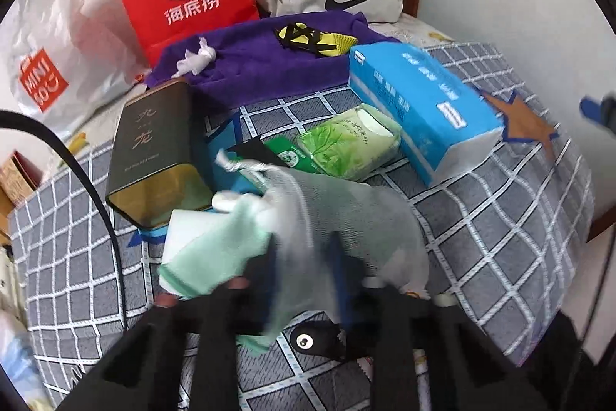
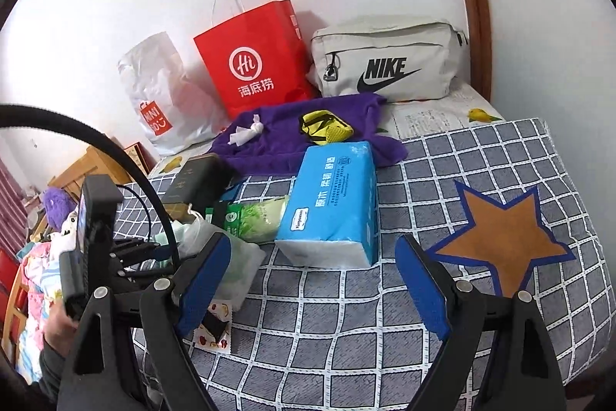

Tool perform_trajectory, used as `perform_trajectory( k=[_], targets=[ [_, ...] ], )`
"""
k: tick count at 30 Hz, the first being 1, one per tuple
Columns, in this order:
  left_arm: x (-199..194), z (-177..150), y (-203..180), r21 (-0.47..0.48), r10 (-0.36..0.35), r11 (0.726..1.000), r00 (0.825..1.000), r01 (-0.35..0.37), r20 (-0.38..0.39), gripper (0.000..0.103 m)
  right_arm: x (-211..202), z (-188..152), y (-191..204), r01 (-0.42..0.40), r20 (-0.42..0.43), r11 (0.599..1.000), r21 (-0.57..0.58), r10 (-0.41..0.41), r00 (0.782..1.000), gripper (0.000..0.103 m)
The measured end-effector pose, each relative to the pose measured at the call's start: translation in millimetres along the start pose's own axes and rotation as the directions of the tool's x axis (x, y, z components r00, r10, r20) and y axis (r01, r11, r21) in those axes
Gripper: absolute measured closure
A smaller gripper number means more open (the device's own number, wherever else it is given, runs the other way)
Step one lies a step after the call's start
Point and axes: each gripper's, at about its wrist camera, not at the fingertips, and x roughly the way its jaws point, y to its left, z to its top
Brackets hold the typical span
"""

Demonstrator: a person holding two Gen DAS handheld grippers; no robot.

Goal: Organize soft objects
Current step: 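Move both grippers back to the pile and grasp the white mesh bag with the left gripper, then lift the mesh bag with the left gripper while the right gripper grasps the black watch strap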

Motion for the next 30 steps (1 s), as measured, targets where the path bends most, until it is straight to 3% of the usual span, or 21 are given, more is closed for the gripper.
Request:
perform_trajectory(
  k=[4, 10, 24, 30],
  targets=[
    [-5.2, 2.0, 13.0, -0.048, -0.062, 0.997, 0.998, 0.061, -0.005, 0.096, 8.4, -5.4, 6.0, -0.013, -0.027, 1.0, -0.02, 0.012, 1.0, 0.016],
    [-29.3, -1.8, 26.9, -0.106, -0.15, 0.982, 0.987, 0.155, 0.049, 0.097, 19.0, -13.0, 13.3, -0.026, -0.063, 0.999, -0.039, 0.024, 0.998, 0.016],
    [-71.0, -9.8, 89.8, -0.238, -0.111, 0.96, 0.981, 0.148, 0.162, 0.097, 76.2, -52.2, 77.2, -0.141, -0.262, 0.972, -0.189, 0.089, 0.961, 0.017],
    [-75.1, -27.1, 122.0, -0.317, -0.089, 0.938, 0.98, 0.143, 0.177, 0.097, 90.1, -54.8, 103.9, -0.164, -0.266, 0.958, -0.234, 0.099, 0.959, 0.019]
  ],
)
